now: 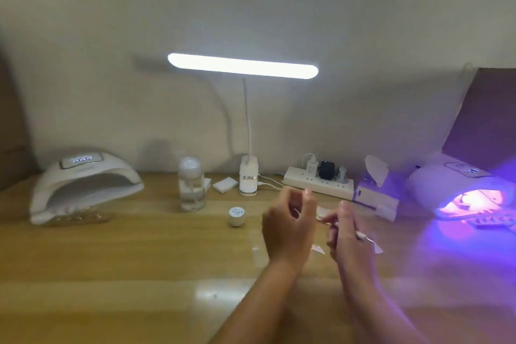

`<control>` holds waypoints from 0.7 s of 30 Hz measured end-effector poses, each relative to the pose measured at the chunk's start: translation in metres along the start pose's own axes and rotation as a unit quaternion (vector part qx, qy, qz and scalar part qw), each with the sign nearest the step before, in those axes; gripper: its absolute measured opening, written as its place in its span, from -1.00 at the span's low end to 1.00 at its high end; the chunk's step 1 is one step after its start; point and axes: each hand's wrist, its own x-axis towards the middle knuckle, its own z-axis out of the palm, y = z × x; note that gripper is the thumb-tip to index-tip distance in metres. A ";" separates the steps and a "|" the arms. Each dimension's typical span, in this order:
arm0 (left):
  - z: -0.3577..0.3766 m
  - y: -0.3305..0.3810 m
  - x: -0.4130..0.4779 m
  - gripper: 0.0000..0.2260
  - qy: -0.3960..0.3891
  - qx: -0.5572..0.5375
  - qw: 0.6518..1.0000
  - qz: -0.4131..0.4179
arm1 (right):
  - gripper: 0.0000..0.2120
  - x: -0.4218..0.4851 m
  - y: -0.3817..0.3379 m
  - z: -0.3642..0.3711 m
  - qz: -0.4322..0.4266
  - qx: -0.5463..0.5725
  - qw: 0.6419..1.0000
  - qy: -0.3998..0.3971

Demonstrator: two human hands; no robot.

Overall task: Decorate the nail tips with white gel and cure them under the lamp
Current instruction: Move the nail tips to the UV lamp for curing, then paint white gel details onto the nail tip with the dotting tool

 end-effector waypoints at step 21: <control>-0.378 -0.151 0.121 -0.41 0.100 0.431 0.851 -0.285 | -0.82 -0.021 0.025 0.017 0.017 -0.183 0.979 -0.085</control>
